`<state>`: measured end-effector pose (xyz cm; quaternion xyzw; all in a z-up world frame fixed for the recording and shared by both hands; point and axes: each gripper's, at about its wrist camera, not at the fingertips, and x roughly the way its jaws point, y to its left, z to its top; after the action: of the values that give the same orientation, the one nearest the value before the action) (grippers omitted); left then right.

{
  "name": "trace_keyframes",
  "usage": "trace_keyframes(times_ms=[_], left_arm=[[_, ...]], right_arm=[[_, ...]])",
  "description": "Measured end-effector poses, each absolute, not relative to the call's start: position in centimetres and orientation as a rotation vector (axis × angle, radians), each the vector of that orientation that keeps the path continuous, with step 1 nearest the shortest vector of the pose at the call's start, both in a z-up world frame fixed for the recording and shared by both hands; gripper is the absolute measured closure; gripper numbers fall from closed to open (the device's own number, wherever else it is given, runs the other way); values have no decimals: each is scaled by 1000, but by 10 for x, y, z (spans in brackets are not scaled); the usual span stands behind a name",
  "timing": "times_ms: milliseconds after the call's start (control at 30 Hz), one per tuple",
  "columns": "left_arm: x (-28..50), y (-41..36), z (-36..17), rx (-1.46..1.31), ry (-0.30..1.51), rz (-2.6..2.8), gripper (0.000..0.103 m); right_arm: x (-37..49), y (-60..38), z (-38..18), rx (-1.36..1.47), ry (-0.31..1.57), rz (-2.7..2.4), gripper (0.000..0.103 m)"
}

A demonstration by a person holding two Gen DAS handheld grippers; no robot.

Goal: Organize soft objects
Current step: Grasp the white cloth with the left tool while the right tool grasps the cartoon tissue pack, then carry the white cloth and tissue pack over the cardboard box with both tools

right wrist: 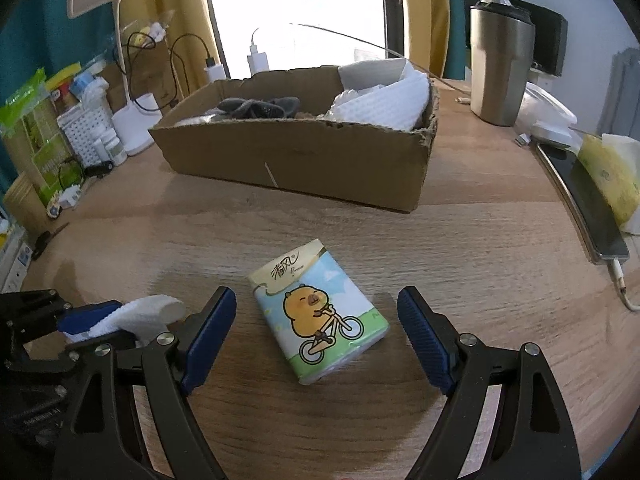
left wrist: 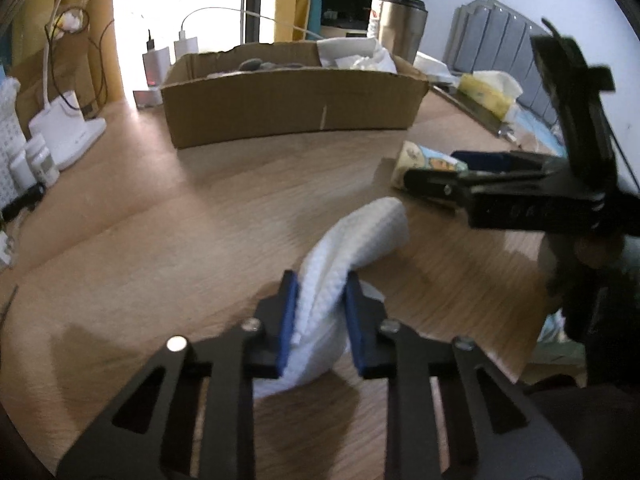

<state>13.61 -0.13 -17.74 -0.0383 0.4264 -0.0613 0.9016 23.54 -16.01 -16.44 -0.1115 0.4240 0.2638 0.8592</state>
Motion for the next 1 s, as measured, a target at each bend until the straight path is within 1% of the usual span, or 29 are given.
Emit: trace_keyframes(times_ms=[67, 100, 133, 167, 300, 600, 1000], left_arm=[[137, 1, -177, -104, 886, -145, 84], [137, 2, -176, -112, 885, -156, 85], [137, 2, -176, -122, 883, -166, 86], [137, 2, -175, -132, 882, -180, 86], [138, 1, -169, -154, 864, -206, 86], [144, 0, -155, -154, 842, -224, 86], [163, -3, -134, -161, 803, -245, 86]], right_arm=[[236, -157, -167, -249, 900, 552, 19], [236, -155, -167, -255, 903, 549, 23], [237, -155, -168, -260, 904, 547, 25], [237, -154, -168, -266, 902, 542, 30], [236, -153, -168, -274, 896, 545, 36], [235, -153, -160, -266, 872, 577, 41], [243, -156, -128, -246, 808, 596, 42]])
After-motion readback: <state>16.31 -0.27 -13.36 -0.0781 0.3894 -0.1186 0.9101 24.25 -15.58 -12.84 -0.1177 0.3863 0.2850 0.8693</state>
